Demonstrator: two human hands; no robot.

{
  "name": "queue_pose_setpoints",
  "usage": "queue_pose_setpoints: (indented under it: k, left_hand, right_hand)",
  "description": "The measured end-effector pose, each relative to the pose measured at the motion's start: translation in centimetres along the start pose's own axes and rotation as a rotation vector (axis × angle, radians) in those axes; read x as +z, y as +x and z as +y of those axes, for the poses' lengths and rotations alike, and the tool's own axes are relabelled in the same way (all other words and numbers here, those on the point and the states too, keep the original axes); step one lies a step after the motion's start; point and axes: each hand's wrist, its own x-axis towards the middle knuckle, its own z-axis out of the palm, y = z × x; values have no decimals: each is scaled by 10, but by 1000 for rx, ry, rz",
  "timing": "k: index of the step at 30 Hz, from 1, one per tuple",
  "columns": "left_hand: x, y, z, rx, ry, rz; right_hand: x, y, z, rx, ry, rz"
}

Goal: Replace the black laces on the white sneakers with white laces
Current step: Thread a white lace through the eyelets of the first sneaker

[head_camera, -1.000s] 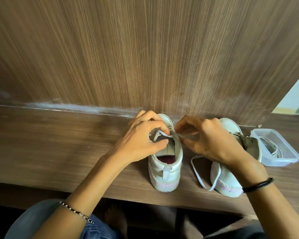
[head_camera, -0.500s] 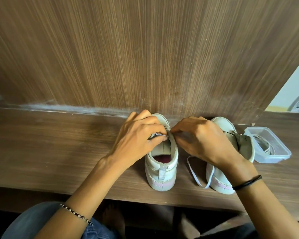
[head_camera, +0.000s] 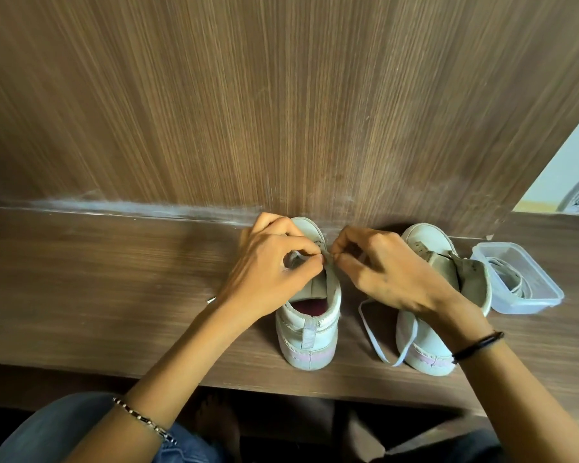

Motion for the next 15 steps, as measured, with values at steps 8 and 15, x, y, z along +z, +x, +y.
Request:
queue_pose_setpoints:
  k: [8,15]
  left_hand:
    - [5,4,7,-330,-276,-93]
    - [-18,8,6,-570,-504,-115]
  right_hand:
    - [7,10,-19,539,719,-143]
    - [0,12,-21,705,930,-162]
